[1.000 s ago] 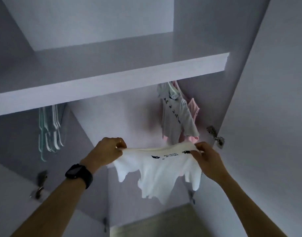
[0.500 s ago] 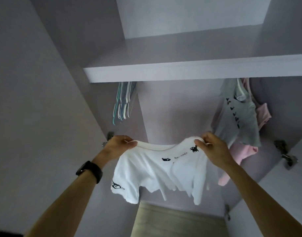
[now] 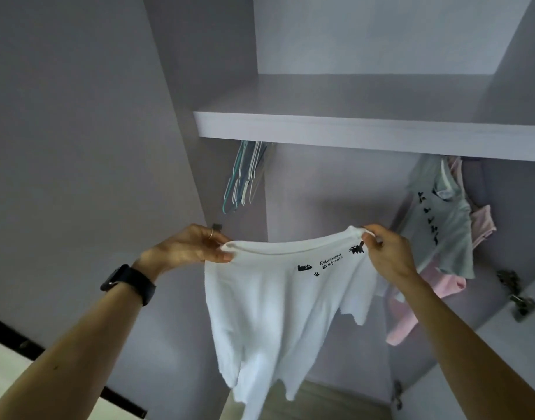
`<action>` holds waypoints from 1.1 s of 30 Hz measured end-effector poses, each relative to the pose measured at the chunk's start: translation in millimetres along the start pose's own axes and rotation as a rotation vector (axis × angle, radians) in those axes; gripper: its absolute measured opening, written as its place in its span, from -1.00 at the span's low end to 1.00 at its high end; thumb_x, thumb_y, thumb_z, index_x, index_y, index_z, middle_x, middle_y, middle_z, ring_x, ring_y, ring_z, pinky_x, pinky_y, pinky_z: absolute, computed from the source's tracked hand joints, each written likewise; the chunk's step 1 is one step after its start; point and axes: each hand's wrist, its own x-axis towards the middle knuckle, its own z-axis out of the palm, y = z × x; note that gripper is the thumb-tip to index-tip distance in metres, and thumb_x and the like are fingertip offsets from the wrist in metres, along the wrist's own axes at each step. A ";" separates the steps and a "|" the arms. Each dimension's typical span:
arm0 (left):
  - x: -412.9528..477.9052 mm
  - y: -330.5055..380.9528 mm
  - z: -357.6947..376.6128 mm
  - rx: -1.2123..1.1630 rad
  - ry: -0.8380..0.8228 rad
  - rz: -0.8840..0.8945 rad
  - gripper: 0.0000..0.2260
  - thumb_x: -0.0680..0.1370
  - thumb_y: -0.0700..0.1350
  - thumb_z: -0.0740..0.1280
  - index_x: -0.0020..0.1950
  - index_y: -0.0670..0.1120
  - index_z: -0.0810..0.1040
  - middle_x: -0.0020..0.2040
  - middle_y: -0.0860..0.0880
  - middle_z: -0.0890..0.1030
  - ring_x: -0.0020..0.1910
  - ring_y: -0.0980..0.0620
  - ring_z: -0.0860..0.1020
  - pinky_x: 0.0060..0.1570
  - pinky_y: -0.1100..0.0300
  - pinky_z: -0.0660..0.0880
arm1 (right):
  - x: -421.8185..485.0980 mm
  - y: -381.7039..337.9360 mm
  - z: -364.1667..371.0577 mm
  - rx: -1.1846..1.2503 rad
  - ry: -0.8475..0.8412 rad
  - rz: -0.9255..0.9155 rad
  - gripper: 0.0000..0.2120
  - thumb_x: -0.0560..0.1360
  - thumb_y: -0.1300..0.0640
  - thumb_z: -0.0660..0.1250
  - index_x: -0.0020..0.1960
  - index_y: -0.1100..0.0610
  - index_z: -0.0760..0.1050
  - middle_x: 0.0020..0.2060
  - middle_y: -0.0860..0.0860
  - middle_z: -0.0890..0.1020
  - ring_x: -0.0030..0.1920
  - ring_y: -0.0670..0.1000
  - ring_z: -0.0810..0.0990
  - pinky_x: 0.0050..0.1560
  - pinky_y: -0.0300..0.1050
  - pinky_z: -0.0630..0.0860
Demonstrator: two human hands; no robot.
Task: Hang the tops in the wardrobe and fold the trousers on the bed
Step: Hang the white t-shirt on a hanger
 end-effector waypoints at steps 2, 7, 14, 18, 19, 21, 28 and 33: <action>4.3 -2.7 2.7 0.108 0.128 -0.018 -0.81 0.36 0.02 0.62 -0.38 0.10 0.66 -0.41 0.17 0.50 -0.40 0.25 0.42 -0.25 0.36 0.32 | -3.4 -5.4 2.0 -0.009 -0.016 -0.001 -0.87 0.60 0.14 0.33 0.09 0.09 0.64 -0.18 0.08 0.68 -0.10 0.14 0.62 -0.05 -0.11 0.48; 16.0 -10.5 14.9 0.217 0.359 -0.052 -0.73 0.27 0.16 0.65 -0.22 0.04 0.71 -0.19 0.19 0.70 -0.14 0.27 0.61 -0.17 0.41 0.46 | -17.7 -15.8 7.2 0.025 -0.058 -0.025 -0.93 0.55 0.03 0.41 -0.07 0.02 0.61 -0.26 -0.06 0.66 -0.18 0.01 0.61 -0.12 -0.14 0.47; 25.5 5.8 38.3 -0.007 0.185 -0.015 -0.85 0.43 -0.02 0.59 -0.09 -0.04 0.73 -0.29 0.07 0.63 -0.30 0.06 0.51 -0.22 0.26 0.48 | -37.4 -44.4 17.7 0.118 -0.175 -0.132 -0.89 0.53 0.05 0.46 -0.12 -0.11 0.56 -0.30 -0.18 0.63 -0.27 -0.14 0.59 -0.17 -0.31 0.45; 33.4 17.6 57.4 -0.056 0.161 0.117 -0.88 0.46 -0.06 0.56 -0.03 -0.04 0.75 -0.11 0.02 0.74 -0.17 0.16 0.60 0.05 0.16 0.52 | -45.4 -72.9 27.8 0.216 -0.258 -0.148 -0.94 0.53 0.09 0.46 -0.10 -0.06 0.62 -0.33 -0.14 0.64 -0.31 -0.15 0.59 -0.17 -0.36 0.45; 34.9 20.2 63.8 -0.061 0.153 0.145 -0.87 0.46 -0.05 0.56 -0.02 -0.01 0.75 -0.07 0.04 0.74 -0.10 0.17 0.63 0.12 0.14 0.53 | -46.0 -80.9 30.4 0.229 -0.275 -0.157 -0.94 0.53 0.09 0.46 -0.10 -0.06 0.63 -0.33 -0.12 0.65 -0.31 -0.14 0.59 -0.17 -0.34 0.46; 38.0 23.7 73.8 -0.016 0.142 0.201 -0.85 0.47 -0.01 0.55 0.02 0.05 0.76 -0.05 0.12 0.74 0.01 0.19 0.66 0.17 0.20 0.54 | -45.5 -95.3 34.2 0.252 -0.305 -0.193 -0.95 0.53 0.10 0.46 -0.09 -0.05 0.64 -0.31 -0.08 0.66 -0.32 -0.14 0.59 -0.17 -0.33 0.46; 36.2 21.9 84.4 0.103 0.210 0.237 -0.84 0.50 -0.01 0.53 0.08 0.11 0.74 -0.10 0.21 0.70 -0.23 0.25 0.54 -0.16 0.43 0.46 | -38.8 -102.7 44.6 0.262 -0.396 -0.234 -0.90 0.58 0.11 0.40 0.03 -0.05 0.67 -0.20 -0.10 0.68 -0.23 -0.10 0.61 -0.11 -0.27 0.50; 33.3 6.5 83.3 0.266 0.318 0.206 -0.83 0.50 0.07 0.50 0.05 0.06 0.73 -0.05 0.13 0.67 -0.15 0.17 0.57 -0.12 0.36 0.48 | -41.7 -106.6 56.3 0.271 -0.444 -0.207 -0.93 0.57 0.11 0.42 -0.01 -0.02 0.68 -0.24 -0.16 0.67 -0.25 -0.15 0.58 -0.14 -0.32 0.46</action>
